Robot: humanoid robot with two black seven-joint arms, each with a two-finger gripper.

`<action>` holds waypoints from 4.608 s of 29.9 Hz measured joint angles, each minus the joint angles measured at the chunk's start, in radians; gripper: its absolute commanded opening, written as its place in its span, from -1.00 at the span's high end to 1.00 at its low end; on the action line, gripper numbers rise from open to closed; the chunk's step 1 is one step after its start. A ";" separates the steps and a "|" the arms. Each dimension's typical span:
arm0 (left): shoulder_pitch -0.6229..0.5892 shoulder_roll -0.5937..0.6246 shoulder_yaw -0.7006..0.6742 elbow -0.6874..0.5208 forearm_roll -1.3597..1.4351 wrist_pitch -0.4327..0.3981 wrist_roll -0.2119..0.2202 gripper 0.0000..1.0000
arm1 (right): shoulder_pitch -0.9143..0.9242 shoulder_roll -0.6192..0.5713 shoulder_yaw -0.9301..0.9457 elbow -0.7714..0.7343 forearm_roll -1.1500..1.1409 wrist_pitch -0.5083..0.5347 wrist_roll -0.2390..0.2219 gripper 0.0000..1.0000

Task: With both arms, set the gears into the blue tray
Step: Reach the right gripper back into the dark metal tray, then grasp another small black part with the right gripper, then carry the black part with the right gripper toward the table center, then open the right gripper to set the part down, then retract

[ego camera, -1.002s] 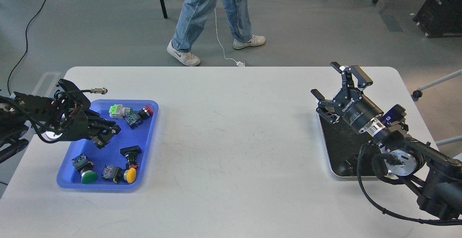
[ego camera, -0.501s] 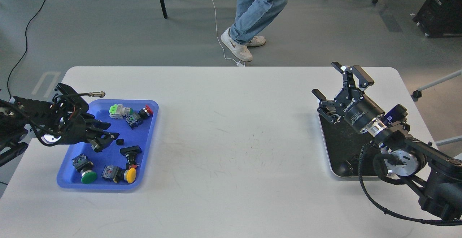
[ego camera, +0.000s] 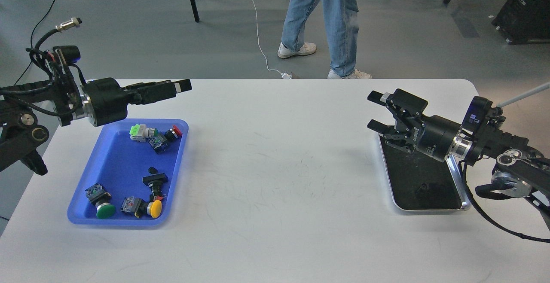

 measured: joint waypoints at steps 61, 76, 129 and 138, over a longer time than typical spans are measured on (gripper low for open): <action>0.157 -0.124 -0.214 -0.026 -0.363 -0.082 -0.001 -0.95 | 0.369 -0.015 -0.652 -0.063 -0.976 -0.038 0.000 0.42; 0.157 -0.119 -0.216 -0.027 -0.363 -0.083 -0.001 -0.95 | 0.465 -0.028 -0.647 -0.013 -0.966 -0.037 0.000 0.50; 0.190 -0.080 -0.220 -0.032 -0.333 -0.079 -0.001 -0.96 | 0.511 0.500 -0.672 -0.257 -0.546 -0.203 0.000 -0.93; 0.190 -0.125 -0.200 -0.126 0.092 -0.078 -0.001 -0.96 | 0.282 0.282 -0.390 -0.192 0.045 -0.201 0.000 -0.94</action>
